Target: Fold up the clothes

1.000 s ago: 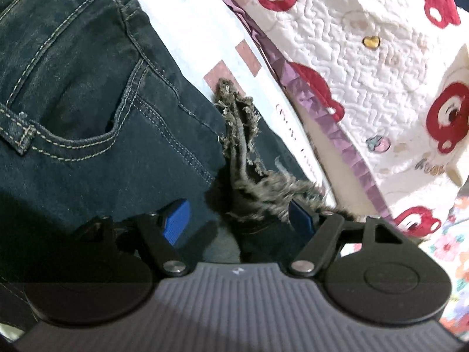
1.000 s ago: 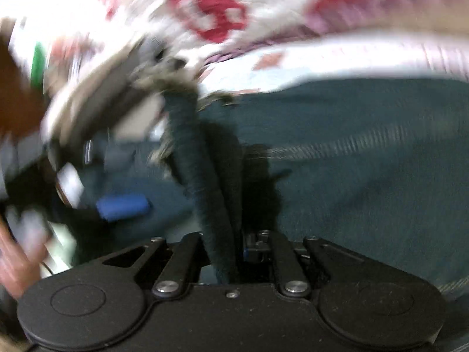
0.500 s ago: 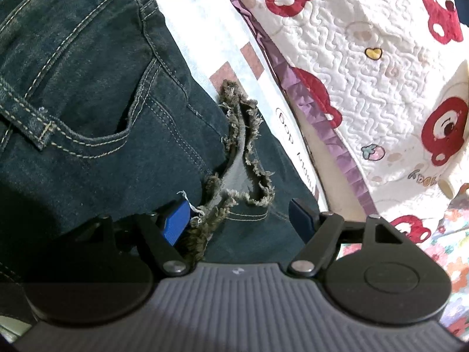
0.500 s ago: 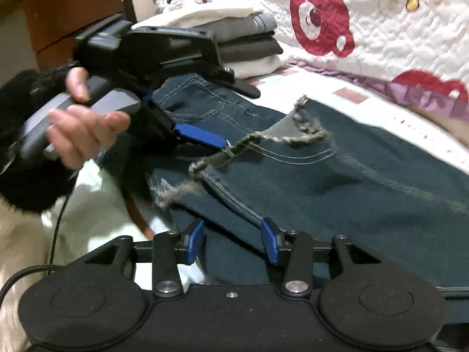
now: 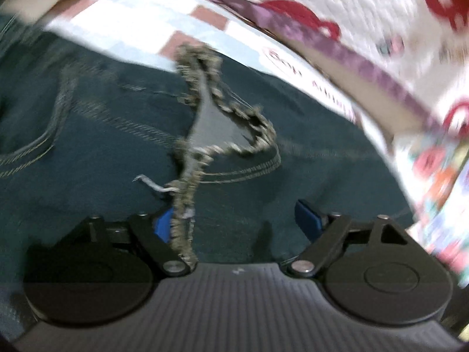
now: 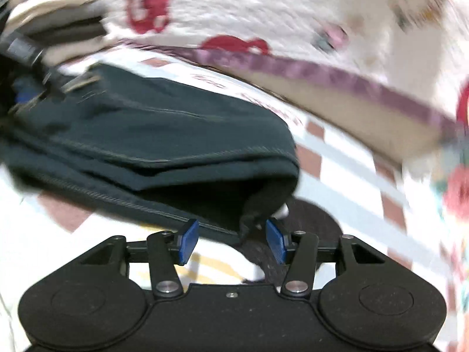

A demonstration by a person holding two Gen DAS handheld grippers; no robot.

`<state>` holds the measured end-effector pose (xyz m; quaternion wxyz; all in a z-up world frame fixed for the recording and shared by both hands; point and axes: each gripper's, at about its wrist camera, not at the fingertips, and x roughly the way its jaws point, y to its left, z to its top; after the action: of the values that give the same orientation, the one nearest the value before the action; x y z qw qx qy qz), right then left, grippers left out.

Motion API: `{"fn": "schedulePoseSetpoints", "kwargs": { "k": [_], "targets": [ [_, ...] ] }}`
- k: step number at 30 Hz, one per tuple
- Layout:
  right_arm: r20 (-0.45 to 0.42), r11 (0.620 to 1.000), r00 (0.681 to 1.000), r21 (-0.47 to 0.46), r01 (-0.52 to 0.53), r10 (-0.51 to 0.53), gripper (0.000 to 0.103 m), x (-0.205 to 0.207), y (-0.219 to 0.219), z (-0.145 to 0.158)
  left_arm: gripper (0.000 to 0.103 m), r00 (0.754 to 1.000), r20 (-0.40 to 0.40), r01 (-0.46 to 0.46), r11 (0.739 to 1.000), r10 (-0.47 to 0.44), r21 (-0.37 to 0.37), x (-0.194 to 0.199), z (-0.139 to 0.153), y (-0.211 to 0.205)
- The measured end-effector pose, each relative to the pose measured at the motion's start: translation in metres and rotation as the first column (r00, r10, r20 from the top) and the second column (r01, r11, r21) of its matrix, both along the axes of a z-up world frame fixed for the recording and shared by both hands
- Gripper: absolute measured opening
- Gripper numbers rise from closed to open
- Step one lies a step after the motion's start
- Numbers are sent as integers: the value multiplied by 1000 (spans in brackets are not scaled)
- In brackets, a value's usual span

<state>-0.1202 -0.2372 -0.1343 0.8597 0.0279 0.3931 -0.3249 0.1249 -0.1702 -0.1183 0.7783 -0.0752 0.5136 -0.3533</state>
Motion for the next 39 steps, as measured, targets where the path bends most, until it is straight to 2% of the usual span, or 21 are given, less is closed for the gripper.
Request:
{"fn": "schedulePoseSetpoints", "kwargs": {
  "k": [3,4,5,6,7,10,11,12,15,17,19,22,25,27,29,31,34,35,36,37,39],
  "targets": [
    [43,999,998,38,36,-37,60,1,-18,-9,87,998,62,10,999,-13,48,-7,1,-11],
    [50,998,998,42,47,-49,60,3,-23,-12,78,997,81,8,998,-13,59,-9,1,-13],
    [57,997,997,46,58,-60,60,4,-28,-15,50,994,107,2,997,-10,71,-9,1,-13],
    [66,996,995,50,68,-72,60,6,-33,-18,36,991,132,-11,995,-2,97,-9,1,-12],
    [82,995,993,58,77,-82,60,6,-38,-19,25,989,149,-23,994,7,111,-9,1,-11],
    [127,992,986,76,101,-110,61,7,-51,-23,8,990,133,-49,998,43,43,-7,7,-1],
    [135,991,984,82,107,-118,61,9,-54,-24,6,990,127,-58,998,55,21,-6,9,3],
    [142,990,982,86,113,-124,61,10,-58,-26,5,990,128,-63,998,63,-5,-6,12,6],
    [140,990,983,80,113,-123,61,13,-61,-28,5,979,197,-36,993,59,-115,-14,29,10],
    [127,994,987,59,94,-101,61,12,-57,-29,5,976,210,-25,989,54,-143,-17,39,11],
    [117,995,989,47,85,-90,62,10,-54,-30,6,988,144,-44,989,65,-142,-13,38,14],
    [104,996,991,39,82,-86,62,6,-52,-33,9,994,25,-106,990,109,-95,-6,17,23],
    [101,995,991,44,87,-91,64,2,-51,-34,32,993,-34,-115,993,116,24,0,2,21],
    [111,994,989,59,96,-102,64,0,-52,-35,35,994,-57,-93,995,94,23,-3,3,23],
    [120,992,987,72,102,-110,65,-1,-53,-35,55,994,-79,-70,997,72,22,-7,4,25],
    [127,991,985,84,107,-117,66,-2,-55,-36,65,994,-101,-48,999,49,20,-10,6,27],
    [129,991,985,87,103,-114,66,-1,-56,-36,68,990,-136,-21,1000,23,14,-14,6,30],
    [130,991,985,88,102,-113,66,-1,-57,-36,58,988,-149,-38,999,38,5,-13,3,31],
    [131,991,985,89,101,-112,66,-1,-57,-36,43,988,-145,-45,999,44,-6,-12,2,31],
    [132,991,985,90,99,-111,66,-1,-58,-36,13,989,-141,-53,998,50,-17,-12,2,31],
    [134,991,985,92,97,-109,67,0,-59,-36,13,989,-133,-68,997,62,-39,-11,0,31]
  ]
}}
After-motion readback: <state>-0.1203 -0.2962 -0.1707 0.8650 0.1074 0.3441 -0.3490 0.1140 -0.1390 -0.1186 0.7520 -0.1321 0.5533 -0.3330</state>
